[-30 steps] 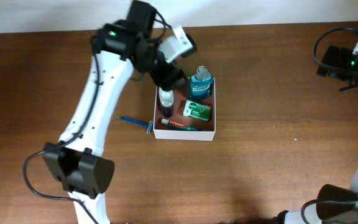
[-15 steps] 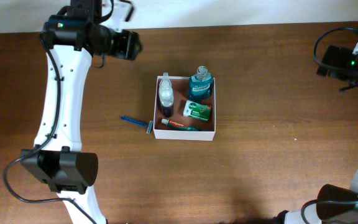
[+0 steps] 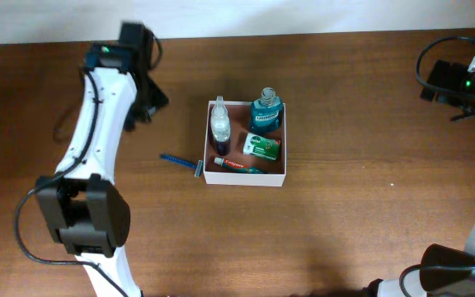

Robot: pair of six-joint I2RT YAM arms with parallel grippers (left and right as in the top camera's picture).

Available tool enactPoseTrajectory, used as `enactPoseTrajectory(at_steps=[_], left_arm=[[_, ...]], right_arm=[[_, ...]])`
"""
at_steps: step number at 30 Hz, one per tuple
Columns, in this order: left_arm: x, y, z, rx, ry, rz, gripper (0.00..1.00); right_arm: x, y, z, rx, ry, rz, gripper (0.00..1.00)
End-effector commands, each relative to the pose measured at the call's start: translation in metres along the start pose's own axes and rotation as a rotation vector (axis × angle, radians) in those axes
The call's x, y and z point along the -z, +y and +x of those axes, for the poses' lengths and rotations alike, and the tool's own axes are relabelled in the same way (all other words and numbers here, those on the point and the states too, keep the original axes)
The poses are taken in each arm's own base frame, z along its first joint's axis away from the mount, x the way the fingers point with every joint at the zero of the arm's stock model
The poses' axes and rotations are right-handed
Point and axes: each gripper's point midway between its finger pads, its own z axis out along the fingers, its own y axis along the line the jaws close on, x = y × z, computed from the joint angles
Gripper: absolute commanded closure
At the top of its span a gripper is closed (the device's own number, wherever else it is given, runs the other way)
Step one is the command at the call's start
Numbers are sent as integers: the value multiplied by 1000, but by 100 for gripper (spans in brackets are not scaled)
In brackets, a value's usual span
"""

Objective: Pack container
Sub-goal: 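Move the left gripper down over the blue razor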

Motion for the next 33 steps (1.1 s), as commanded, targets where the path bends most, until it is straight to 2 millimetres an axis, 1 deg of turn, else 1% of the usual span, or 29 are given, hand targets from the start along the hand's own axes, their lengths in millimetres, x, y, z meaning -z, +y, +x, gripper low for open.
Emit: enactPoseTrajectory(at_steps=[1, 4, 6, 8, 12, 17, 21, 24, 27, 28, 30, 33], left_arm=[[-38, 6, 30, 200, 101, -29, 39], [-57, -3, 47, 204, 178, 24, 45], [-66, -4, 51, 204, 186, 34, 48], [-72, -6, 52, 205, 182, 42, 48], [-77, -7, 53, 206, 180, 54, 48], [-82, -7, 61, 192, 188, 43, 47], [-89, -13, 76, 160, 195, 49, 47], [-94, -22, 84, 140, 198, 76, 47], [-98, -29, 89, 125, 187, 96, 47], [-99, -29, 89, 124, 185, 98, 47], [-101, -31, 89, 125, 181, 105, 50], [-105, -30, 91, 139, 183, 104, 50]], right_arm=[[-1, 0, -2, -15, -2, -3, 1], [-1, 0, -2, -15, -2, -3, 1], [-1, 0, -2, -15, -2, -3, 1], [-1, 0, -2, -15, -2, -3, 2], [-1, 0, -2, -15, -2, -3, 2], [-1, 0, -2, -15, -2, -3, 2], [-1, 0, -2, -15, -2, -3, 1], [-1, 0, -2, -15, -2, -3, 2], [-1, 0, -2, -15, -2, -3, 2], [-1, 0, -2, -15, -2, -3, 2], [-1, 0, -2, -15, -2, -3, 1], [-1, 0, -2, -15, -2, -3, 1]])
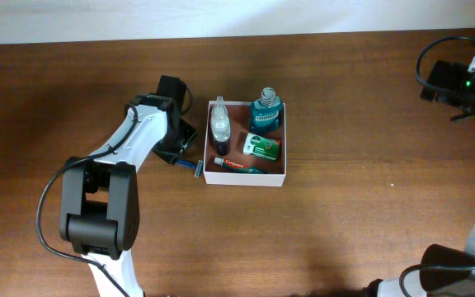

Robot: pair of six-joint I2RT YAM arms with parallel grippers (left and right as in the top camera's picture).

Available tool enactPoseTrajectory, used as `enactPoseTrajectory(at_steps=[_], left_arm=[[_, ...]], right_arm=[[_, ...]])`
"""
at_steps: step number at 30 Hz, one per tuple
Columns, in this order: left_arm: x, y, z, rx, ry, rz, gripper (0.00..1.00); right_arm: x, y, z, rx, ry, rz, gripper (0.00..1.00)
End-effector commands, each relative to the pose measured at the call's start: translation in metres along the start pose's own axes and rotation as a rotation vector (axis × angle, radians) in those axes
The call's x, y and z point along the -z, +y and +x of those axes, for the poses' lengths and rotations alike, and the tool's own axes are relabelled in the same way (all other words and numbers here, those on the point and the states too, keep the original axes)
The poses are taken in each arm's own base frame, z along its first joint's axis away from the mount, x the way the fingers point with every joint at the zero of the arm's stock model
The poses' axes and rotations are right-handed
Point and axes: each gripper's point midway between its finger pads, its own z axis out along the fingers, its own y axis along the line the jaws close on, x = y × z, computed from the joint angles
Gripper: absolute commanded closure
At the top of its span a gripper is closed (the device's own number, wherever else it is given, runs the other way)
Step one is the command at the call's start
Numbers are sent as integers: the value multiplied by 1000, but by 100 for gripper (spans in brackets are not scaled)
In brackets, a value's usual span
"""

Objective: Pack container
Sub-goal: 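Move the left gripper down over the blue razor, then close the left gripper on the razor handle and lift it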

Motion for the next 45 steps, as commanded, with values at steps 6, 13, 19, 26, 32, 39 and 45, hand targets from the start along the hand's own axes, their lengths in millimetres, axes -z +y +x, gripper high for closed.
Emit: enactPoseTrajectory(at_steps=[6, 13, 19, 26, 32, 39, 45], left_arm=[[-10, 12, 10, 49, 43, -22, 50], [-12, 14, 12, 50, 54, -27, 56], [-25, 36, 20, 149, 76, -79, 59], [-29, 42, 20, 156, 80, -89, 72], [-29, 44, 15, 169, 78, -85, 84], [-28, 50, 3, 129, 100, -65, 99], [-10, 39, -28, -2, 61, 7, 99]], right_arm=[[-1, 0, -2, -14, -2, -4, 1], [-1, 0, -2, -14, -2, -4, 1], [-1, 0, -2, -14, -2, -4, 1], [-1, 0, -2, -14, -2, -4, 2], [-1, 0, -2, -14, -2, -4, 1], [-1, 0, -2, -14, -2, -4, 2], [-1, 0, -2, -14, -2, -4, 2]])
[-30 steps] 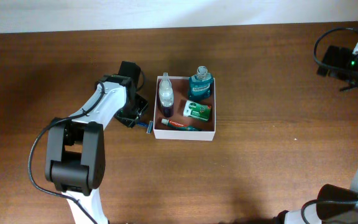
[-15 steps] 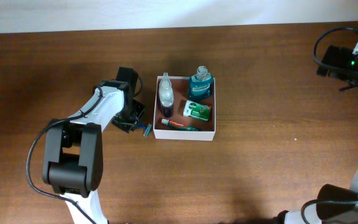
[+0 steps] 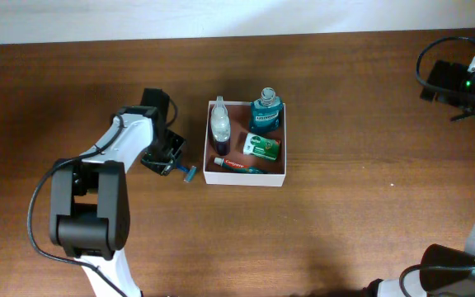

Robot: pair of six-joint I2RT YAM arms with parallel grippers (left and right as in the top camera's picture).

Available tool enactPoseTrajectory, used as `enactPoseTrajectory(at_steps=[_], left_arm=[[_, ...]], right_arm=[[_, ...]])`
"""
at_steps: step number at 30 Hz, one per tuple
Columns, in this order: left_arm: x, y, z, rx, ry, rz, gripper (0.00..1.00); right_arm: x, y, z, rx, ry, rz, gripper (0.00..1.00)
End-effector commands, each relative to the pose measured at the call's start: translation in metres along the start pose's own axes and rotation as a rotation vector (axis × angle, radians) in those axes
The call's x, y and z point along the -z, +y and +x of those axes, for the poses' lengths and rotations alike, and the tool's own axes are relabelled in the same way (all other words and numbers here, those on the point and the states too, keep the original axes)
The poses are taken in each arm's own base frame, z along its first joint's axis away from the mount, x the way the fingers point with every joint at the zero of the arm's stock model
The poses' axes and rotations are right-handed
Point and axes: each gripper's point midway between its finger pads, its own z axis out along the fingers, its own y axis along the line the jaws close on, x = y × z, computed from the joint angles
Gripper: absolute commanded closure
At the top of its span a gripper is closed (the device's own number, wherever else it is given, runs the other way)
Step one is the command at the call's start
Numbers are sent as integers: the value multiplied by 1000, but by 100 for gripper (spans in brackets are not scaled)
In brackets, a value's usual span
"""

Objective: Pack container
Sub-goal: 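Close the left gripper on the razor handle and lift it, then lower the razor into the box and release it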

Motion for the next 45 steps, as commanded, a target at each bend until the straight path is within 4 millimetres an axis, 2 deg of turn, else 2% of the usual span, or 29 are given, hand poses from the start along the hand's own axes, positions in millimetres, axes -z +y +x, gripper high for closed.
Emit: enactPoseTrajectory(at_steps=[1, 3, 4, 6, 8, 9, 12, 13, 16, 21, 27, 30, 31, 35, 38, 39, 40, 43, 44, 45], left_arm=[[18, -5, -37, -137, -78, 27, 100], [41, -20, -53, -231, -130, 83, 100], [65, -36, -66, -321, -186, 135, 99], [98, -57, -78, -455, -256, 201, 100], [133, -81, -81, -621, -324, 280, 99], [160, -101, -76, -771, -362, 356, 100], [200, -135, -52, -1020, -393, 525, 99], [221, -153, -30, -1143, -395, 648, 99], [238, -168, 3, -1272, -362, 804, 99], [244, -173, 60, -1512, -280, 961, 99], [226, -165, 113, -1708, -200, 942, 99], [210, -163, 130, -1753, -179, 847, 99], [197, -160, 135, -1778, -186, 739, 99], [172, -153, 141, -1836, -221, 514, 99], [159, -146, 150, -1920, -227, 414, 98], [156, -145, 151, -1929, -237, 378, 87], [154, -145, 150, -1935, -251, 345, 72], [152, -145, 148, -1942, -276, 299, 55], [152, -145, 148, -1943, -275, 299, 46], [152, -145, 148, -1941, -275, 300, 34]], right_arm=[[-1, 0, -2, -15, -2, -3, 2], [-1, 0, -2, -15, -2, -3, 2], [-1, 0, -2, -15, -2, -3, 2], [-1, 0, -2, -15, -2, -3, 1], [-1, 0, -2, -15, -2, -4, 1], [-1, 0, -2, -15, -2, -3, 2], [-1, 0, -2, -15, -2, -3, 1], [-1, 0, -2, -15, -2, -3, 2], [-1, 0, -2, -15, -2, -4, 1], [-1, 0, -2, -15, -2, -3, 1], [-1, 0, -2, -15, -2, -3, 2], [-1, 0, -2, -15, -2, -4, 1], [-1, 0, -2, -15, -2, -3, 2], [-1, 0, -2, -15, -2, -3, 1], [-1, 0, -2, -15, -2, -3, 1], [-1, 0, -2, -15, -2, -3, 1], [-1, 0, -2, -15, -2, -3, 1], [-1, 0, -2, -15, -2, -4, 1], [-1, 0, -2, -15, -2, -3, 1], [-1, 0, -2, -15, -2, -4, 1]])
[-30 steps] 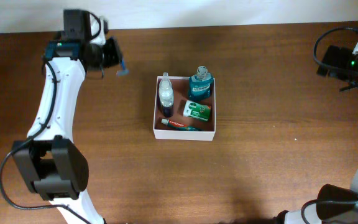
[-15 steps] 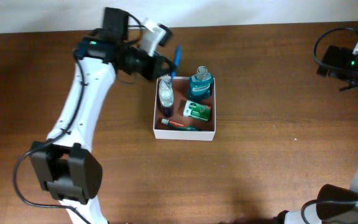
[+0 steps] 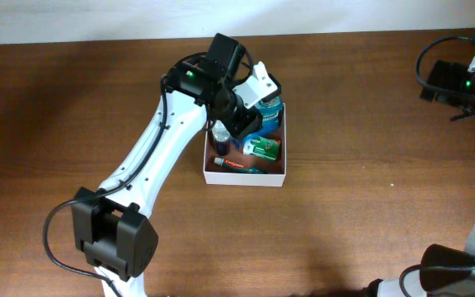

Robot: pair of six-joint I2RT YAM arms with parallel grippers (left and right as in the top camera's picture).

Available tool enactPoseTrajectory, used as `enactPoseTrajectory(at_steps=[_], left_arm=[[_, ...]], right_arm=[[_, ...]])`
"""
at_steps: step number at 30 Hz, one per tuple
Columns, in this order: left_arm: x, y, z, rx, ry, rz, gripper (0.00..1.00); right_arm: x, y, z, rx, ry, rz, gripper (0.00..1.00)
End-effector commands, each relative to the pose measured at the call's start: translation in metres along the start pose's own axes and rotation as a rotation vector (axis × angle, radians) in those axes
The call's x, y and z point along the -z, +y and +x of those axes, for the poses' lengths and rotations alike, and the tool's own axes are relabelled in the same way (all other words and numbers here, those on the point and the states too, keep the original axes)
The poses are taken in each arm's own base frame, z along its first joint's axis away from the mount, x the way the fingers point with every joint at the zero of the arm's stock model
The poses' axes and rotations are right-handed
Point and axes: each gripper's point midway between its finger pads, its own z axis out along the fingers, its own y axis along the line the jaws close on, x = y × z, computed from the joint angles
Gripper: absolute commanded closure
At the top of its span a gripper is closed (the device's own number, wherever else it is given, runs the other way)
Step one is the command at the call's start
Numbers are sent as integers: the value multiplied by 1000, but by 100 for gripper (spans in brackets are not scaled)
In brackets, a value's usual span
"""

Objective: Pack container
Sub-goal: 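Lower the razor into the box and release it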

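Observation:
The white cardboard box (image 3: 246,176) stands mid-table and holds a blue mouthwash bottle (image 3: 268,117), a green soap box (image 3: 261,148), a red toothpaste tube (image 3: 236,164) and a spray bottle (image 3: 219,132). My left gripper (image 3: 240,124) hangs over the box's upper left part, fingers pointing down into it. Its body covers the fingertips, so their state does not show. The blue razor is out of view: not on the table, not seen in the box. My right gripper (image 3: 440,79) rests at the far right edge, too dark to read.
The left arm (image 3: 159,157) reaches diagonally from the front left over the table to the box. Cables and the right arm's base crowd the upper right corner. Bare brown wood surrounds the box.
My left gripper has moved from the razor's handle on the table left of the box to above the box. The razor is gone from the table. The right arm is unchanged.
The left arm was first raised at the far left, with the razor lying against the box's left front corner. Then the gripper was down at the razor's handle, and the razor lay shifted slightly left. Now the gripper is over the box and the razor's spot is bare.

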Motion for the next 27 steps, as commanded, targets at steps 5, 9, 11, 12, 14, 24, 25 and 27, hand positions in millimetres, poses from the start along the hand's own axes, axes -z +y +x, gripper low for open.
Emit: enactPoseTrajectory(at_steps=[5, 9, 11, 12, 14, 24, 25, 27], left_arm=[[15, 22, 0, 5, 5, -111, 13], [57, 43, -27, 41, -114, -189, 4], [89, 61, -40, 47, -190, -250, 1], [106, 72, -44, 55, -225, -284, 1], [139, 96, -46, 81, -284, -353, 1], [242, 221, 52, 548, -351, -660, 1], [249, 228, 63, 571, -350, -678, 1], [257, 236, 75, 596, -349, -699, 1]], right_arm=[[-1, 0, -2, -15, -2, -4, 1], [-1, 0, -2, -15, -2, -4, 1], [-1, 0, -2, -15, -2, -4, 2], [-1, 0, -2, -15, -2, -4, 1], [-1, 0, -2, -15, -2, -4, 2], [-1, 0, -2, -15, -2, -4, 1], [-1, 0, -2, -15, -2, -4, 2], [-1, 0, -2, -15, -2, -4, 1]])
